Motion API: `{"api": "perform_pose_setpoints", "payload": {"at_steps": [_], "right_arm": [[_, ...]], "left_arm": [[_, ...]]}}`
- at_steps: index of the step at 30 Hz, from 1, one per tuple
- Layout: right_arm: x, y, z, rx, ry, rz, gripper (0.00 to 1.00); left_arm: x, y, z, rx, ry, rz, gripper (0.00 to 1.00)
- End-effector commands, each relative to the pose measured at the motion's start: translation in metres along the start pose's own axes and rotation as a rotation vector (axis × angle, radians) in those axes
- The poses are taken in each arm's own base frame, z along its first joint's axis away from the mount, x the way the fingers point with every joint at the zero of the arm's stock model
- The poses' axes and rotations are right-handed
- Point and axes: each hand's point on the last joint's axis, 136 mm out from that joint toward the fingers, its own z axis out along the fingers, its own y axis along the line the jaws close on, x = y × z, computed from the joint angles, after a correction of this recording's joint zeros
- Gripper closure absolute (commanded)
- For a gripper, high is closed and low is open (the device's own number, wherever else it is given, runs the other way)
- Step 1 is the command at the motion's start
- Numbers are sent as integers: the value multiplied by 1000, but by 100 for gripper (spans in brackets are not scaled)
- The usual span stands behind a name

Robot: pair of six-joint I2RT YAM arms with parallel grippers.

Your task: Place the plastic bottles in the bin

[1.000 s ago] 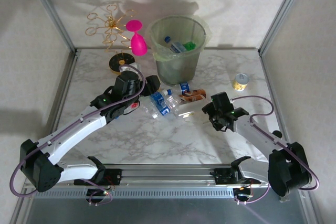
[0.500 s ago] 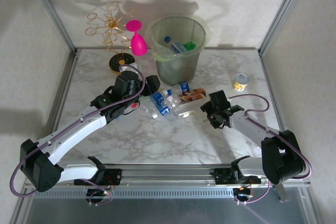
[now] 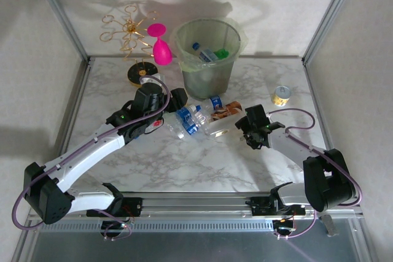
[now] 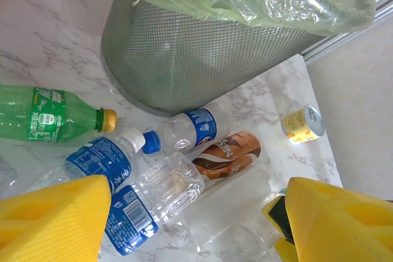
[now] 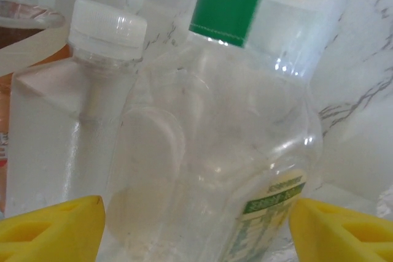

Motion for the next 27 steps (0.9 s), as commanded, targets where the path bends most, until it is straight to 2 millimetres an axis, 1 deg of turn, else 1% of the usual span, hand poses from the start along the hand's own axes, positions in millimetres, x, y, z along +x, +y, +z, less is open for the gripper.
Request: {"api": "perform_pose_setpoints", "payload": {"at_steps": [1, 7, 11, 14, 16, 19, 21, 23, 25, 27], "right_arm": [[-2, -35, 3, 149, -12, -19, 21], [-6, -40, -2, 173, -20, -27, 23], [-14, -47, -7, 198, -46, -42, 28], [-20, -52, -9, 217, -65, -53, 35], [-23, -51, -10, 211, -71, -77, 39], [-26, -48, -9, 215, -77, -146, 41], [-22, -49, -8, 221, -55, -182, 42], [-13, -49, -8, 228, -34, -218, 42], [3, -48, -9, 233, -4, -258, 41], [27, -46, -12, 242, 33, -304, 41]], "left_arm": [[-1, -1, 2, 15, 1, -4, 26], [-3, -2, 0, 15, -5, -6, 26], [-4, -2, -1, 19, -6, -7, 25], [-4, -3, -1, 21, -6, -6, 25], [-4, -3, -2, 22, -8, -7, 25], [-4, -3, -2, 21, -7, -6, 25], [-4, -2, -2, 17, -7, -7, 25], [-4, -1, -1, 15, -8, -5, 26], [-4, -1, -1, 15, -9, -6, 26], [-4, -1, -1, 12, -7, -7, 26]]}}
